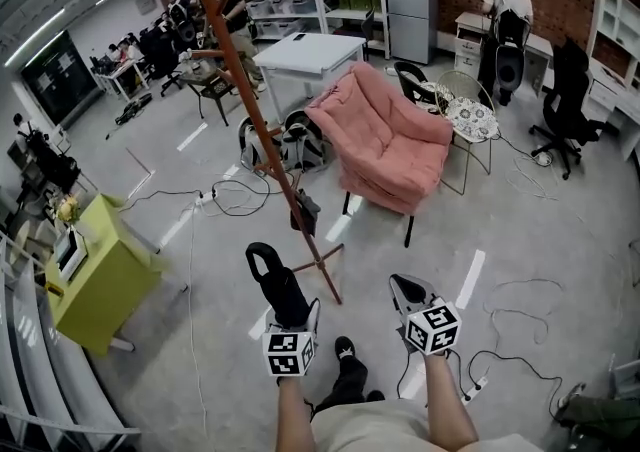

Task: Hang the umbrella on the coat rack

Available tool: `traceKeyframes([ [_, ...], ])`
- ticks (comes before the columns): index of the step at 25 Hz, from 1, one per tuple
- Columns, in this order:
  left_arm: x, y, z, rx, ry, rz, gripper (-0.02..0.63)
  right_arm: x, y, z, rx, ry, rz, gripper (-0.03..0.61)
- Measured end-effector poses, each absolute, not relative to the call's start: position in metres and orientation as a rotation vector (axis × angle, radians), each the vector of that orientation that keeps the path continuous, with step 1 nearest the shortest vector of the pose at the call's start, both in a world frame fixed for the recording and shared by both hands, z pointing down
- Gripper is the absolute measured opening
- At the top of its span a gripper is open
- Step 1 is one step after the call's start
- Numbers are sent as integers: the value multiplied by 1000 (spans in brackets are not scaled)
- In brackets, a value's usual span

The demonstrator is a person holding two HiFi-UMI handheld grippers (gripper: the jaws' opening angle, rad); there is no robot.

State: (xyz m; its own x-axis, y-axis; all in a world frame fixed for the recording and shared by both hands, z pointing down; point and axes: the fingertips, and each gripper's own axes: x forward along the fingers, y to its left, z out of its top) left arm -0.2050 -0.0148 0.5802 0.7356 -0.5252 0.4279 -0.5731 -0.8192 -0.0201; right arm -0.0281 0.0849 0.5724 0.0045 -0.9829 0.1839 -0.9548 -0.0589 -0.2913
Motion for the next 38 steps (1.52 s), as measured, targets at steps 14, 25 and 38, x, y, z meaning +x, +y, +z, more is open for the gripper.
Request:
traceKeyframes([
  [14, -134, -117, 595, 2865, -786, 664, 242, 14, -27, 581, -2174, 2131, -514, 3],
  [25, -102, -194, 595, 2889, -747, 636, 243, 32, -122, 580, -2160, 2142, -527, 3],
  [38, -72, -240, 599, 2903, -719, 655, 242, 53, -204, 584, -2164, 2146, -570, 3],
])
